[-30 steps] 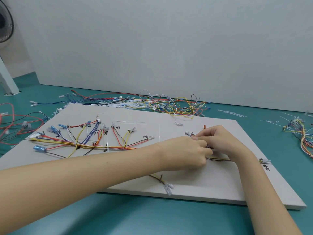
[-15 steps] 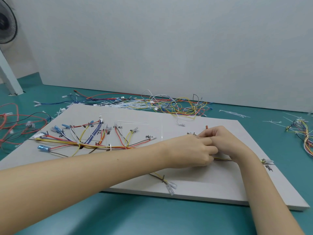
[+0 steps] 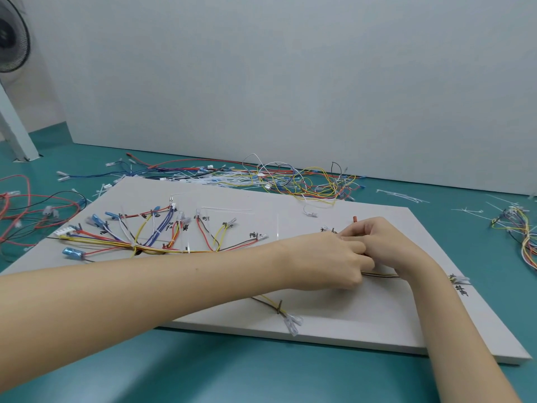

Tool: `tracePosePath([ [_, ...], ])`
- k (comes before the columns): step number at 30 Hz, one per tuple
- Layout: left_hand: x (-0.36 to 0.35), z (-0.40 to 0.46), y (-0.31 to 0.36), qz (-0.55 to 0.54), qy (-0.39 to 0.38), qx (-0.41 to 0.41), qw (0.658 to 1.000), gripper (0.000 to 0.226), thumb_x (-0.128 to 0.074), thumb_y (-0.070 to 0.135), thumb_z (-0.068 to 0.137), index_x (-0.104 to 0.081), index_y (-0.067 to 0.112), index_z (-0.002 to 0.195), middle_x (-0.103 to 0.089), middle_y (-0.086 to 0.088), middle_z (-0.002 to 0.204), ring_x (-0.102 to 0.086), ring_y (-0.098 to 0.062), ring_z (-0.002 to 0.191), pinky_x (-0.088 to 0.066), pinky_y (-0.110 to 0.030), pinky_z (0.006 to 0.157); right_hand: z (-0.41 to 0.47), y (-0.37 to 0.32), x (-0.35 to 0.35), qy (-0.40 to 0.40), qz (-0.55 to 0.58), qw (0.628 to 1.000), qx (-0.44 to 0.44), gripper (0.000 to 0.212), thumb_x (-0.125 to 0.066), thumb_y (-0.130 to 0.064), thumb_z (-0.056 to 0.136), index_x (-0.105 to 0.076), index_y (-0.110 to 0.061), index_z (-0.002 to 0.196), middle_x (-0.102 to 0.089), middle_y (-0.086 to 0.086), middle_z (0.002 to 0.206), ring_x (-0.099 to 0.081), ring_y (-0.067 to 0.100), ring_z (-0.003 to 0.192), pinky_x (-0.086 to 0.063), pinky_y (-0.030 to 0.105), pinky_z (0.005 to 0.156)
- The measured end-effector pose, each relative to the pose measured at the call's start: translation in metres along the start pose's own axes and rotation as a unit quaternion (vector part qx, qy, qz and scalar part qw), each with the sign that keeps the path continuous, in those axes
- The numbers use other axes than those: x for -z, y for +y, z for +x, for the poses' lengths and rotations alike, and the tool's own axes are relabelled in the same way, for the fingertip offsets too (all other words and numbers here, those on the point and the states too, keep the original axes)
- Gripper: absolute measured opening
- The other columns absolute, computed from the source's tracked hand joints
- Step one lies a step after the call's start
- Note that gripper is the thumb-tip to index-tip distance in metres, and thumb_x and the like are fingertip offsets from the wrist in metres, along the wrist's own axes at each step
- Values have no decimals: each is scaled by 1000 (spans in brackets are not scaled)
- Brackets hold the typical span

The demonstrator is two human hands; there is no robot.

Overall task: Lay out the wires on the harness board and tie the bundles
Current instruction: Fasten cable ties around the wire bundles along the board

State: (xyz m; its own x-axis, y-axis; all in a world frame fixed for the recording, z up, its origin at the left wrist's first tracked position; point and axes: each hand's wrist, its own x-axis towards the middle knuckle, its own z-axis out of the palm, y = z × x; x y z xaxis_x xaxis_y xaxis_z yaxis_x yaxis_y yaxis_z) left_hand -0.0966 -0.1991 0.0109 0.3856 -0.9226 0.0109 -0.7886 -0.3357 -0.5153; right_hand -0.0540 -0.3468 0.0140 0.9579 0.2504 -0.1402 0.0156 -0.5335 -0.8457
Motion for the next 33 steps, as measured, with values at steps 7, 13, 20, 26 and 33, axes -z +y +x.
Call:
tracePosePath([
  [7, -1, 14, 1, 26, 20, -23, 999, 33, -26, 4, 98, -56, 18, 104, -53, -1, 118, -44, -22, 112, -44, -36, 93, 1, 3, 1, -7, -34, 999, 33, 14, -59, 3, 90, -72, 6, 85, -65, 9, 72, -54, 2, 57, -41, 10, 55],
  [13, -6, 12, 2, -88, 39, 80, 992, 22, -43, 15, 94, -64, 13, 101, -56, -3, 113, -47, -21, 114, -48, -36, 79, -1, 2, 5, -11, -29, 999, 25, 30, -47, 15, 82, -73, 1, 85, -67, 11, 74, -54, 15, 64, -44, 18, 54],
  [20, -19, 2, 20, -471, 194, 270, 817, 4, -69, 5, 76, -65, 4, 74, -49, -6, 87, -46, -18, 79, -42, -29, 74, -2, 6, 11, -42, -18, 999, 24, 23, -55, 9, 81, -72, -3, 71, -58, 2, 56, -43, 7, 49, -37, 21, 53],
  [26, -22, -1, 15, -610, 197, 367, 674, 13, -66, 7, 82, -69, 11, 71, -59, -2, 73, -49, -5, 62, -41, -21, 64, -3, 6, 13, -46, -26, 998, 33, 12, -65, 0, 83, -77, -4, 81, -69, 22, 82, -49, 16, 71, -38, 18, 56],
  [33, -21, -2, 17, -612, 171, 431, 640, 18, -64, 16, 84, -65, 20, 67, -55, 9, 60, -48, -7, 60, -40, -28, 65, -3, 9, 19, -65, -2, 997, 37, 14, -69, -10, 85, -77, -7, 74, -67, 13, 76, -48, 12, 67, -37, 22, 58],
])
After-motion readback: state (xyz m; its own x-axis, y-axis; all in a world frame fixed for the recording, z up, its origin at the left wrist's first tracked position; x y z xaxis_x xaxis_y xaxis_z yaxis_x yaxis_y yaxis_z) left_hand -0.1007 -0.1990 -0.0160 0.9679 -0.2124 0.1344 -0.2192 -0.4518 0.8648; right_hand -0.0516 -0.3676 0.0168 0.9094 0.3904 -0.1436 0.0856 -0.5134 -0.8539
